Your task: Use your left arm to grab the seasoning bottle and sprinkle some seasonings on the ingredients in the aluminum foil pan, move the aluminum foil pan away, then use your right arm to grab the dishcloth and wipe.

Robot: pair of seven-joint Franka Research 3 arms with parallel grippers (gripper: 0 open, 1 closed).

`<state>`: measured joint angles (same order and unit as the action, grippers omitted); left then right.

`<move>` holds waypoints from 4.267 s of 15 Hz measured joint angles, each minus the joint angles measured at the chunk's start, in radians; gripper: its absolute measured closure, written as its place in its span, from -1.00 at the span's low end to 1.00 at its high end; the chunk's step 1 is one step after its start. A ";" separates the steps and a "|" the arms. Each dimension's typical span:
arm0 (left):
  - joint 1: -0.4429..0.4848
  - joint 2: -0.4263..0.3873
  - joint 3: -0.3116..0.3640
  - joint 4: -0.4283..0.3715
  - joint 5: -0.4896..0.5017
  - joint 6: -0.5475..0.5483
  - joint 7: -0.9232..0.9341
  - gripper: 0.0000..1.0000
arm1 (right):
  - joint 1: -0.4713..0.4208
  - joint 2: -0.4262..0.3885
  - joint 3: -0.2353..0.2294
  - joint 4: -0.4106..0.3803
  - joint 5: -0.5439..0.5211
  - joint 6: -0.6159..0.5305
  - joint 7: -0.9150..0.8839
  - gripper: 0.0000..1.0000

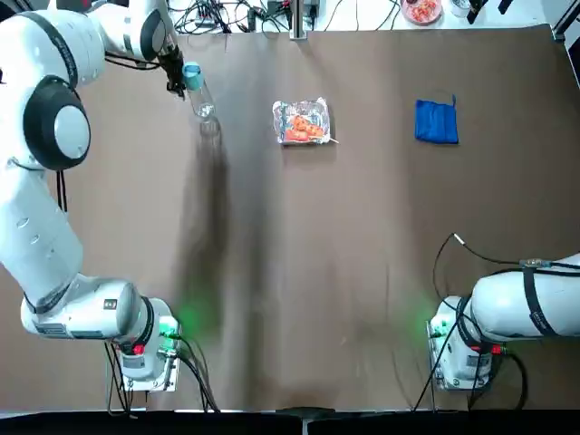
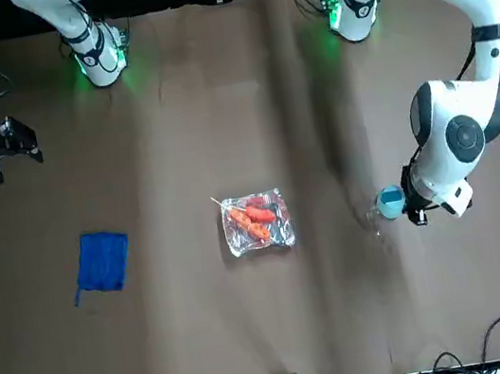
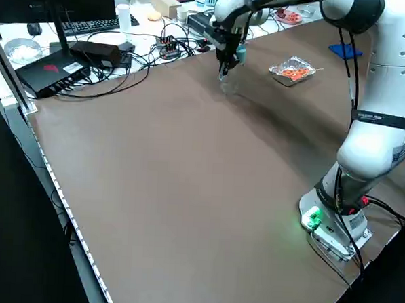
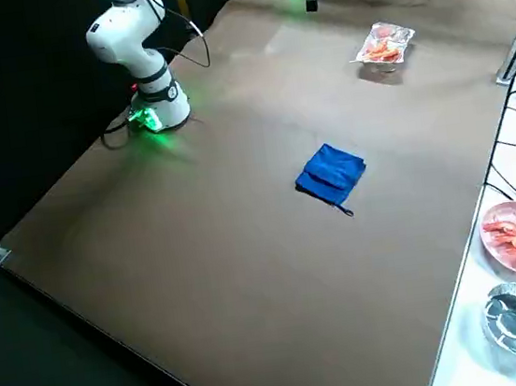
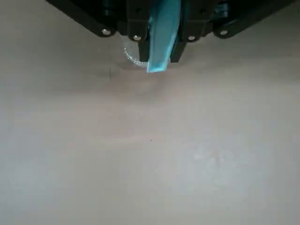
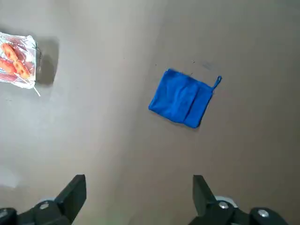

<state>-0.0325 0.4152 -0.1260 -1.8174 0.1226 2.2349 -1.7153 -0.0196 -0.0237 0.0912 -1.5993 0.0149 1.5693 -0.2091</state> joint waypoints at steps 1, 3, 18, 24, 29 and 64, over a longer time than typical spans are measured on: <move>0.000 -0.017 -0.010 0.005 0.000 -0.025 -0.001 0.54 | 0.000 0.000 0.000 0.000 0.000 0.000 0.000 -1.00; -0.003 -0.057 -0.058 0.052 0.000 -0.122 -0.025 0.54 | 0.002 0.000 0.004 0.000 0.000 0.003 0.000 -1.00; -0.352 -0.044 -0.044 0.228 0.224 -0.346 -0.357 0.54 | -0.002 0.006 -0.003 -0.002 0.001 0.017 0.000 -1.00; -0.778 0.091 0.416 0.357 0.196 -0.394 -0.447 0.54 | 0.006 0.008 0.006 -0.004 0.001 0.006 0.001 -1.00; -0.888 0.195 0.531 0.389 0.175 -0.396 -0.488 0.54 | 0.006 0.023 0.004 -0.010 0.000 0.001 0.001 -1.00; -1.259 0.413 0.844 0.443 0.262 -0.450 -0.499 0.54 | -0.012 0.031 -0.005 0.000 0.002 0.007 0.001 -1.00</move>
<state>-1.2914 0.8279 0.7182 -1.3747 0.3849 1.7853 -2.2139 -0.0315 0.0075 0.0863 -1.5994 0.0167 1.5765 -0.2079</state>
